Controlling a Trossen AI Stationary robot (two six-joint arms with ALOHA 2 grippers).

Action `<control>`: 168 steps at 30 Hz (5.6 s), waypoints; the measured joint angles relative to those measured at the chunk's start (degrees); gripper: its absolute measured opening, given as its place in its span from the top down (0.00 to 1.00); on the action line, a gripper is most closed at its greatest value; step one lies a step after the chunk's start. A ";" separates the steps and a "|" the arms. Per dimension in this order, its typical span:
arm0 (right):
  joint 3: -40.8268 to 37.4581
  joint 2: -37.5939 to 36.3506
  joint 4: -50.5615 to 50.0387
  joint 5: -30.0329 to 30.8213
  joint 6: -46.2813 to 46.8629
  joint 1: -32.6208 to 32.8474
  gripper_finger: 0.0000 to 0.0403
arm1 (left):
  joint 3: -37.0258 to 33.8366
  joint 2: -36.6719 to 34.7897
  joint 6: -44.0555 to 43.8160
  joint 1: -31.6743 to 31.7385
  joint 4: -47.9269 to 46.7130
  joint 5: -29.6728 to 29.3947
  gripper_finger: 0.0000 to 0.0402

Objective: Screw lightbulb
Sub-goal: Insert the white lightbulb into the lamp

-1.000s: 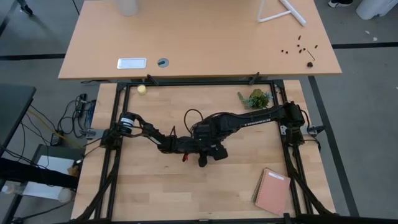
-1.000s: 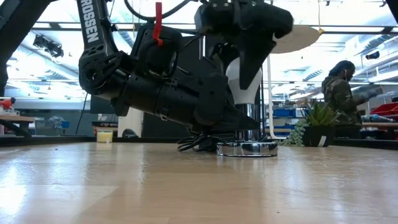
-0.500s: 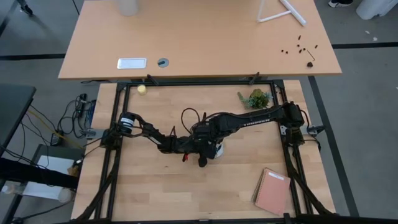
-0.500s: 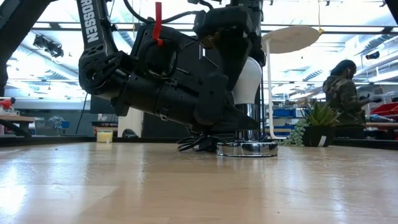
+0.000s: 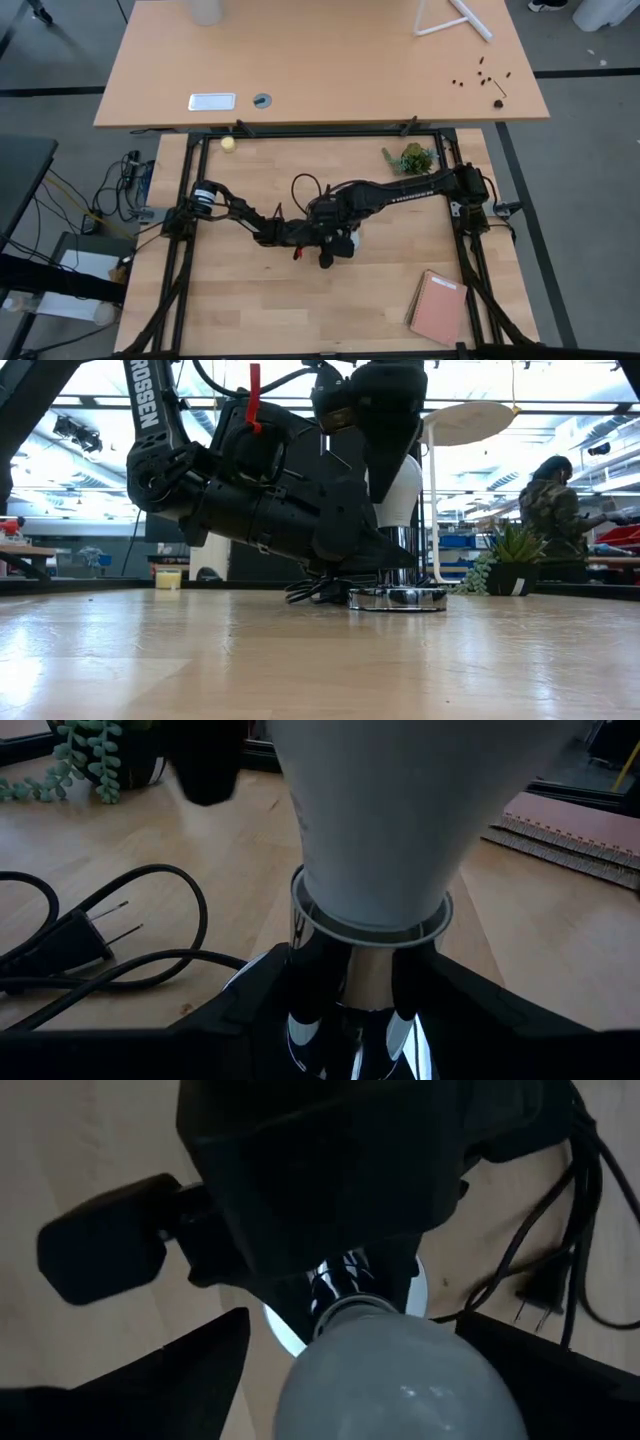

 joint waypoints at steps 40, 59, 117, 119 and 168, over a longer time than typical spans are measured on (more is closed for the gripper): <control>4.74 -0.09 -4.84 0.78 -60.20 0.05 0.07 | -0.02 0.04 0.19 0.00 0.28 -0.15 0.53; 1.44 -0.09 -3.72 -0.74 -59.43 0.40 0.07 | -0.02 0.02 0.24 0.00 0.04 -0.09 0.53; 3.98 0.09 -2.46 -0.85 -22.02 -0.62 0.16 | -0.02 0.00 0.13 0.00 -0.10 -0.06 0.53; 4.61 0.05 -2.49 -0.79 -33.17 -0.07 0.12 | -0.02 0.00 0.14 0.00 -0.09 -0.07 0.53; 1.19 2.34 0.30 -3.68 4.20 -1.07 0.30 | -0.04 0.00 0.26 -0.02 -0.08 0.09 0.53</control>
